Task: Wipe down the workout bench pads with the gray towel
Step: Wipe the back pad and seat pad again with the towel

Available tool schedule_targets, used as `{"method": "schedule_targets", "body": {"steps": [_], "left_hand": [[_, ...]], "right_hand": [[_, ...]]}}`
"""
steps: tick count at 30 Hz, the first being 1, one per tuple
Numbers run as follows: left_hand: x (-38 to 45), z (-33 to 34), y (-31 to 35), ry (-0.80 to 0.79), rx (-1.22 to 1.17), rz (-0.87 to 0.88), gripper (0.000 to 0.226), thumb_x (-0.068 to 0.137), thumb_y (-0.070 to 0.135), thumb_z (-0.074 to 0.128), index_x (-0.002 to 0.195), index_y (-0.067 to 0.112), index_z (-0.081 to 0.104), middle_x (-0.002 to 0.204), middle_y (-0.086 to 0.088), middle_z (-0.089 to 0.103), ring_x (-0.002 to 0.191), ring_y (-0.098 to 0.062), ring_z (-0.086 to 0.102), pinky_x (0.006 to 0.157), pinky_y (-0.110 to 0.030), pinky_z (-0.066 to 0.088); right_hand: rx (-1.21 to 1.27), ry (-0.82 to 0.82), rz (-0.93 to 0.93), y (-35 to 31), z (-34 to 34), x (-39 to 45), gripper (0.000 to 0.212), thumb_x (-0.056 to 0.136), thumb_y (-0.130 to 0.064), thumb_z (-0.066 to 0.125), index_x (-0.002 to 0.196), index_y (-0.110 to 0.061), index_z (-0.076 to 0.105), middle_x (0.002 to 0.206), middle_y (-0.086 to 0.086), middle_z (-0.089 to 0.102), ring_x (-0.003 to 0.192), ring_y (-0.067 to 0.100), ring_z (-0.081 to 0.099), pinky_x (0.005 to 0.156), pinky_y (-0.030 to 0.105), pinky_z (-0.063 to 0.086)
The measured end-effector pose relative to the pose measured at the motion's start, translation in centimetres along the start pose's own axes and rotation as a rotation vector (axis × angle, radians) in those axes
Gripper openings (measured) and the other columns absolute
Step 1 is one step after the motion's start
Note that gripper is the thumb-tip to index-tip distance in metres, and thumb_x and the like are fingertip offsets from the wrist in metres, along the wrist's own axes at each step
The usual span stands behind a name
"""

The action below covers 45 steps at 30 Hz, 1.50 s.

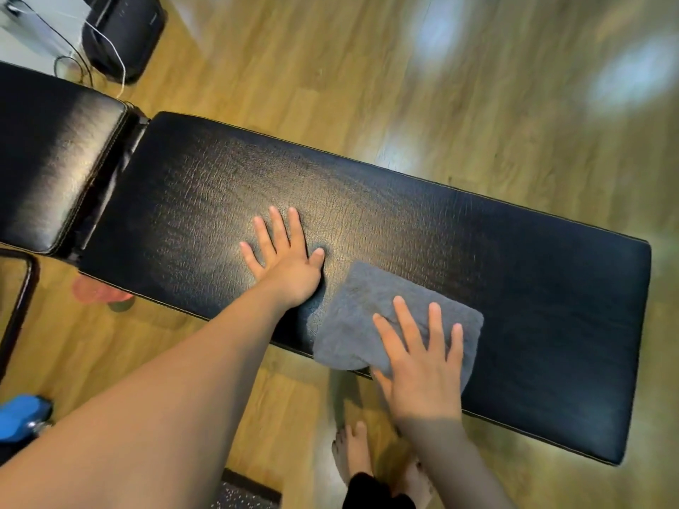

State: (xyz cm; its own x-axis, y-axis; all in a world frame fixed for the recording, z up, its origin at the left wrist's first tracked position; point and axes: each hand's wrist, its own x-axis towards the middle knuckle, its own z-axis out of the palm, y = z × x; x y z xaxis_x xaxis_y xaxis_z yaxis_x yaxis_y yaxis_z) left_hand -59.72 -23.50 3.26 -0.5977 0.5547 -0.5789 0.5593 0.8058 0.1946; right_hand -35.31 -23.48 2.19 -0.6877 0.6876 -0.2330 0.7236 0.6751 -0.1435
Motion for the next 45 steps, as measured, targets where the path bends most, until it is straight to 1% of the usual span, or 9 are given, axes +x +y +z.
{"method": "schedule_targets", "body": {"steps": [6, 15, 22, 26, 31, 35, 39, 42, 45], "left_hand": [[0.1, -0.2, 0.1, -0.006, 0.006, 0.008, 0.076, 0.103, 0.048, 0.027, 0.153, 0.027, -0.026, 0.158, -0.003, -0.039, 0.144, -0.029, -0.039, 0.115, -0.06, -0.021], [0.2, 0.1, -0.1, 0.007, -0.002, 0.013, 0.076, 0.102, 0.049, 0.028, 0.154, 0.027, -0.025, 0.159, -0.003, -0.038, 0.145, -0.029, -0.038, 0.115, -0.058, -0.022], [0.2, 0.2, 0.1, 0.01, 0.015, 0.006, 0.076, 0.103, 0.048, 0.026, 0.153, 0.027, -0.027, 0.159, -0.003, -0.038, 0.144, -0.029, -0.038, 0.116, -0.059, -0.021], [0.3, 0.1, 0.1, -0.001, 0.031, -0.005, 0.075, 0.103, 0.048, 0.026, 0.152, 0.027, -0.027, 0.158, -0.003, -0.039, 0.144, -0.03, -0.038, 0.116, -0.059, -0.021], [0.3, 0.2, 0.6, 0.009, 0.072, -0.058, 0.073, 0.103, 0.049, 0.023, 0.153, 0.028, -0.025, 0.16, -0.002, -0.037, 0.146, -0.029, -0.035, 0.117, -0.059, -0.018], [-0.3, -0.2, 1.4, 0.016, 0.133, -0.095, 0.07, 0.103, 0.047, 0.02, 0.155, 0.026, -0.022, 0.16, -0.003, -0.035, 0.147, -0.029, -0.033, 0.117, -0.063, -0.015], [-3.4, 1.7, 4.3, 0.168, 0.204, 0.126, 0.069, 0.102, 0.037, 0.033, 0.158, 0.026, -0.007, 0.165, -0.005, -0.024, 0.149, -0.031, -0.028, 0.114, -0.068, -0.014], [-7.0, 5.2, 8.7, 0.149, 0.046, 0.25, 0.068, 0.101, 0.031, 0.037, 0.158, 0.032, 0.0, 0.166, -0.002, -0.021, 0.15, -0.028, -0.027, 0.113, -0.064, -0.018], [-8.9, 8.1, 12.8, 0.081, -0.214, 0.091, 0.057, 0.105, 0.036, 0.026, 0.159, 0.035, 0.006, 0.166, 0.002, -0.021, 0.151, -0.024, -0.026, 0.115, -0.062, -0.019]], "right_hand": [[0.035, 0.087, 0.059, 1.5, -1.7, 4.1, 0.071, 0.08, -0.045, 0.073, 0.144, -0.03, 0.047, 0.161, 0.002, 0.034, 0.147, 0.046, 0.021, 0.113, 0.07, 0.016], [0.209, 0.089, 0.38, 9.7, -6.1, 16.1, 0.064, 0.095, -0.047, 0.055, 0.152, -0.032, 0.029, 0.166, -0.005, 0.015, 0.152, 0.039, 0.003, 0.117, 0.067, 0.004], [0.184, 0.122, 0.37, 6.1, -3.9, 9.2, 0.063, 0.093, -0.045, 0.058, 0.15, -0.032, 0.033, 0.166, -0.004, 0.017, 0.152, 0.039, 0.004, 0.118, 0.066, 0.005], [0.144, 0.126, 0.32, 3.5, -2.4, 2.8, 0.07, 0.085, -0.04, 0.07, 0.147, -0.03, 0.04, 0.163, 0.0, 0.027, 0.15, 0.043, 0.014, 0.117, 0.067, 0.012], [0.096, 0.022, 0.237, 3.1, -0.1, -3.8, 0.087, 0.067, -0.037, 0.087, 0.141, -0.03, 0.043, 0.158, 0.005, 0.037, 0.145, 0.048, 0.024, 0.112, 0.07, 0.02], [0.028, -0.03, 0.138, 5.1, -0.2, -5.3, 0.081, 0.073, -0.046, 0.081, 0.144, -0.03, 0.044, 0.16, 0.005, 0.035, 0.146, 0.046, 0.023, 0.112, 0.069, 0.02], [0.038, -0.014, 0.116, 6.4, -1.1, -4.9, 0.072, 0.084, -0.048, 0.07, 0.147, -0.031, 0.041, 0.162, 0.003, 0.029, 0.148, 0.045, 0.018, 0.115, 0.068, 0.018], [0.036, 0.023, 0.119, 8.1, -1.4, -3.6, 0.068, 0.087, -0.048, 0.064, 0.148, -0.031, 0.039, 0.163, 0.002, 0.027, 0.149, 0.045, 0.017, 0.115, 0.068, 0.016], [0.023, 0.046, 0.16, 10.4, -2.1, -0.9, 0.067, 0.086, -0.046, 0.063, 0.147, -0.031, 0.04, 0.163, 0.001, 0.028, 0.149, 0.044, 0.018, 0.114, 0.068, 0.018]]}}
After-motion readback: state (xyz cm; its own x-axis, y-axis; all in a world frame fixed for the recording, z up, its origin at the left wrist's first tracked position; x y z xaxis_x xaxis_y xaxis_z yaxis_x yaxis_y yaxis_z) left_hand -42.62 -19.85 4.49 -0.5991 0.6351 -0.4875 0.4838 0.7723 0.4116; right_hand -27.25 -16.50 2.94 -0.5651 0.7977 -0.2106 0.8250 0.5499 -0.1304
